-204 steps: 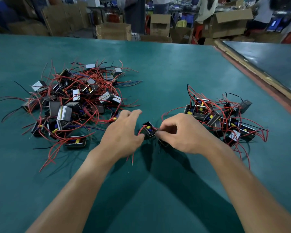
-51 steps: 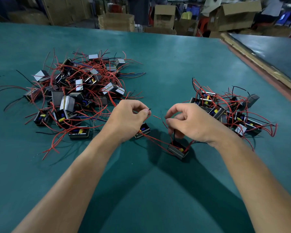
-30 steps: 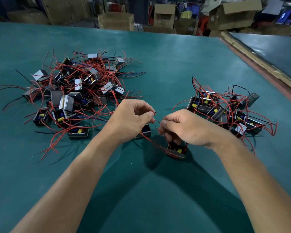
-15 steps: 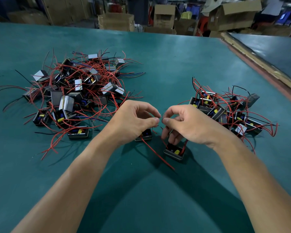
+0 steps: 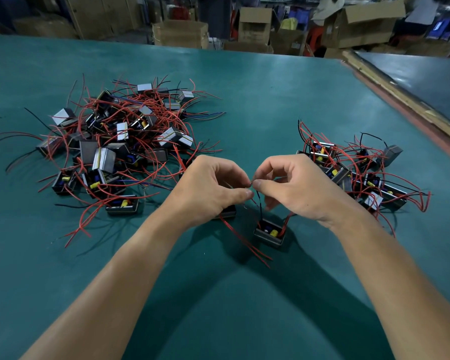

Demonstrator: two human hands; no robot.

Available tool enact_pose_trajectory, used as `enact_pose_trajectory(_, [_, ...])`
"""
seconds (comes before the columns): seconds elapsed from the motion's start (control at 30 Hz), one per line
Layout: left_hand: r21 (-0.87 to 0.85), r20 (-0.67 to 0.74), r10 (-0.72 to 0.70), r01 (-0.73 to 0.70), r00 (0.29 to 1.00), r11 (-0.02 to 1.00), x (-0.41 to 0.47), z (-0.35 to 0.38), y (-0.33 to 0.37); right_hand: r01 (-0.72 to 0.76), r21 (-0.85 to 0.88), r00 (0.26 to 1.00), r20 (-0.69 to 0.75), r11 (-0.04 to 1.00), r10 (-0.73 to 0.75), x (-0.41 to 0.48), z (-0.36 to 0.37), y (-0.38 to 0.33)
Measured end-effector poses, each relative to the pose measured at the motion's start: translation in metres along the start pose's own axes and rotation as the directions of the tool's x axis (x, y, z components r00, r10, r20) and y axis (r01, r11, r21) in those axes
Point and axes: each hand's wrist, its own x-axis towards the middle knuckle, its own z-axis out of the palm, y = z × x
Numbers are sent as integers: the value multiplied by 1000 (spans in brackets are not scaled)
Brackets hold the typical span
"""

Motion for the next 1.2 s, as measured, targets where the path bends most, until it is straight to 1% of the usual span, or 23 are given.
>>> enact_pose_trajectory(0.23, [-47,5,-26,27,1000,999,-2,2,2,34,98,999,-26,995,-31,0,0,-1])
enact_pose_trajectory(0.4, [-78,-10,-23,22,1000,997,-2,7,3,61,96,995,-89,994,-52,1,0,-1])
enact_pose_trajectory(0.53, [-40,7,-22,23,1000,999,-1,8,3,102,121,991,-98,987,-90,1,-1,-2])
enact_pose_trajectory(0.67, [-42,11,-39,40,999,998,-1,6,4,206,-39,974,-92,978,-209,1,-1,-3])
enact_pose_trajectory(0.97, [-8,22,-22,22,1000,1000,-1,5,2,199,-246,972,-77,949,-224,-1,-4,-1])
enact_pose_trajectory(1.2, [27,-2,30,-30,1000,999,-1,7,2,174,-284,978,-61,943,-199,0,-6,-1])
